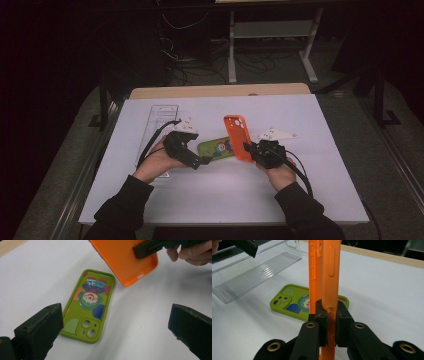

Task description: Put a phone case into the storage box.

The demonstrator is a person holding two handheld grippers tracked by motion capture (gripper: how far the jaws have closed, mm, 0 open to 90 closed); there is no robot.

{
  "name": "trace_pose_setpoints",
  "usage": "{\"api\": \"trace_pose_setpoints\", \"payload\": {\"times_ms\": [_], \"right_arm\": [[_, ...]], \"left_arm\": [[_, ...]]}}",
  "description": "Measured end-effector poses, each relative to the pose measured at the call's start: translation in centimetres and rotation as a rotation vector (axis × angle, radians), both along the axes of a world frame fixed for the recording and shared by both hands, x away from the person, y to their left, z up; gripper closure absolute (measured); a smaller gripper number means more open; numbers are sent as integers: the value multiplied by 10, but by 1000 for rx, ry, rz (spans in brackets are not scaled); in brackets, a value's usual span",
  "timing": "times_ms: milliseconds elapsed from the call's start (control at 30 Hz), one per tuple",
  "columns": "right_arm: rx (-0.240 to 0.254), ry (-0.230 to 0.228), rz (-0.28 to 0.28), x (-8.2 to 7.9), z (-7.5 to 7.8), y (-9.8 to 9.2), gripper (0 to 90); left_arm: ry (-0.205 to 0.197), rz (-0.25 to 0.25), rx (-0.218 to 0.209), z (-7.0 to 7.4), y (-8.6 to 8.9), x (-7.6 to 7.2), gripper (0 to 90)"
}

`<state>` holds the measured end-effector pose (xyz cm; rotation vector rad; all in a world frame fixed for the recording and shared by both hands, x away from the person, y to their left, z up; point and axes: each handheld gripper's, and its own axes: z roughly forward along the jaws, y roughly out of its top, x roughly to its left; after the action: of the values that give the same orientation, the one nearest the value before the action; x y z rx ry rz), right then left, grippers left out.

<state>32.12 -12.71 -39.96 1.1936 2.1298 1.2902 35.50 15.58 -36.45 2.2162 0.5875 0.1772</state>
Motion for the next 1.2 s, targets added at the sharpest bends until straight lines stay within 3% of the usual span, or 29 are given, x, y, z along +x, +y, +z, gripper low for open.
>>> {"api": "trace_pose_setpoints", "payload": {"times_ms": [200, 233, 400, 600, 800, 1200], "right_arm": [[-15, -15, -10, -1, 0, 1, 815], [-17, -17, -16, -2, 0, 1, 815], [-22, -28, -23, -1, 0, 1, 815], [-21, -37, -23, -3, 1, 7, 815], [-30, -50, -12, -5, 0, 18, 814], [-37, -46, 22, -14, -2, 42, 813]], "left_arm": [[-9, 57, -27, 0, 0, 3, 0], [4, 73, -58, 0, -1, 3, 0], [5, 109, -121, 3, -1, 3, 0], [3, 137, -164, 4, 0, 3, 0], [-14, 168, -188, 4, -1, 2, 0], [3, 181, -214, -2, -6, 2, 0]]}}
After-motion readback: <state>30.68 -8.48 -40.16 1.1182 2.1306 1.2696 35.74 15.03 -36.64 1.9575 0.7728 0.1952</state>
